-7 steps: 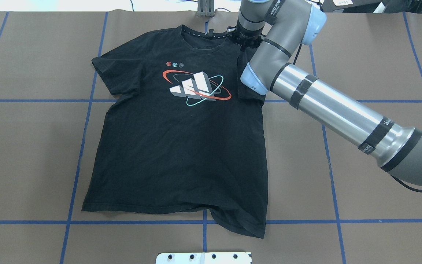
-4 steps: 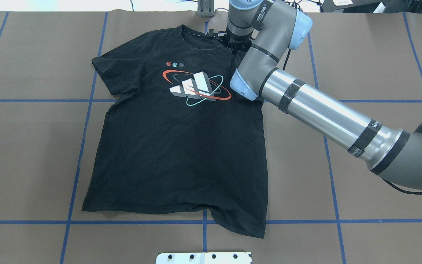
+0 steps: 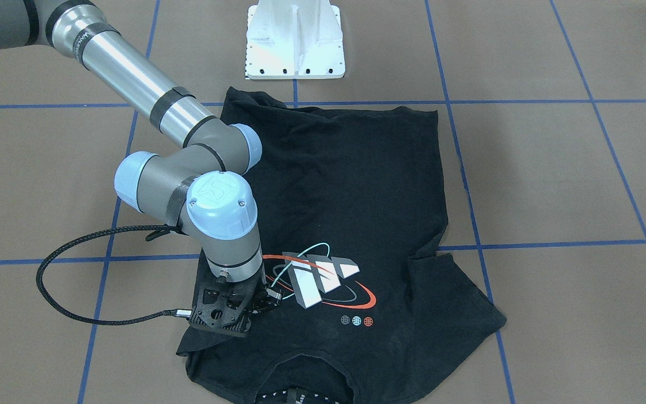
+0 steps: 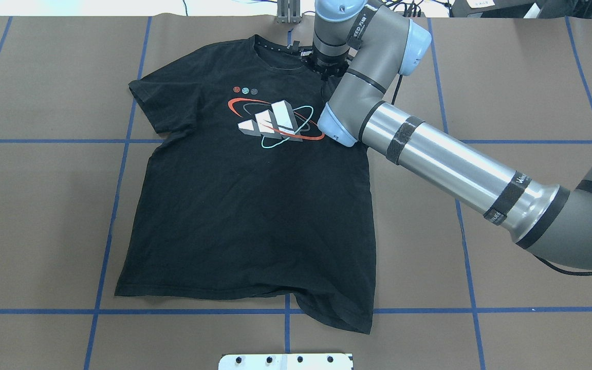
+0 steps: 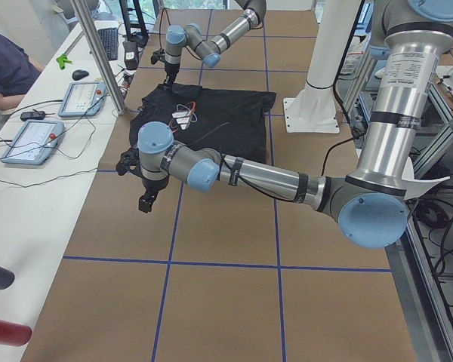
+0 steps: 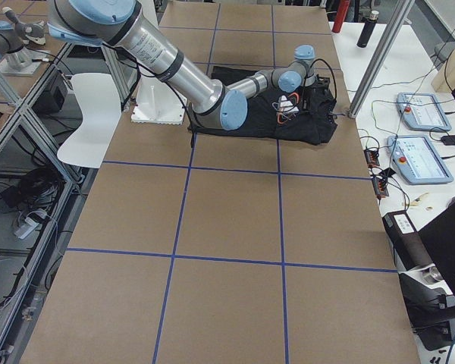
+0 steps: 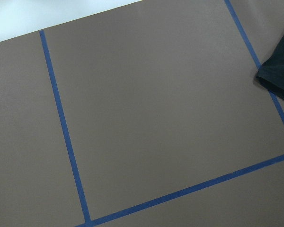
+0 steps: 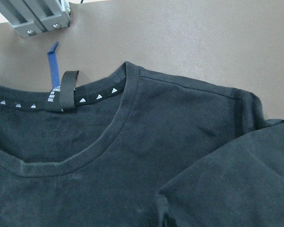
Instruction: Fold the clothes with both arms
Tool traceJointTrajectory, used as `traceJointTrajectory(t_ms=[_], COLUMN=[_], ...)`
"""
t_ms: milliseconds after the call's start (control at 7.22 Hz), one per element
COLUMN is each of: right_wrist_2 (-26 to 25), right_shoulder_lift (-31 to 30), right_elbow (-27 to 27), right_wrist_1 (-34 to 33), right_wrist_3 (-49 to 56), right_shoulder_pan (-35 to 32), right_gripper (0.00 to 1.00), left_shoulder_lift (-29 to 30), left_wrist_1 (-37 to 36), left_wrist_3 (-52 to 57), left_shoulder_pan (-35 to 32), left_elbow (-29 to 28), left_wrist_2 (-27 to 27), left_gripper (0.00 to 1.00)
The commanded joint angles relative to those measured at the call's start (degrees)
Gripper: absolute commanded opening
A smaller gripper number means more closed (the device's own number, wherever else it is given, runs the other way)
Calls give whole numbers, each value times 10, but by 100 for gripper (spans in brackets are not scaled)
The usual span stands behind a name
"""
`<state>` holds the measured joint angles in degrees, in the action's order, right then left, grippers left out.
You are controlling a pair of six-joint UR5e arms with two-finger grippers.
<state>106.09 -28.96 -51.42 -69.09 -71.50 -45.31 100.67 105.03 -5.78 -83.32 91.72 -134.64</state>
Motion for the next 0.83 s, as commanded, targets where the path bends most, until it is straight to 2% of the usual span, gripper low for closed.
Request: traceJointTrajectory(t_ms=[0, 277, 415, 554, 692], right_wrist_2=[-12, -3, 32, 65, 73], right_shoulder_lift=[3, 11, 9, 4, -10], right_elbow=[0, -5, -15, -36, -91], right_wrist_1=[0, -2, -9, -37, -117], right_wrist_3=[0, 6, 10, 24, 79], right_shoulder_pan=[3, -6, -23, -42, -52], right_gripper=[99, 99, 99, 99, 99], left_shoulder_lift=[0, 2, 4, 10, 23], left_wrist_1=[0, 16, 48, 74, 109], left_wrist_3=[-1, -2, -12, -36, -68], left_shoulder_pan=[0, 0, 4, 19, 60], left_elbow=[-1, 3, 0, 0, -13], left_wrist_2=[0, 0, 0, 1, 2], left_gripper=[100, 100, 100, 100, 100])
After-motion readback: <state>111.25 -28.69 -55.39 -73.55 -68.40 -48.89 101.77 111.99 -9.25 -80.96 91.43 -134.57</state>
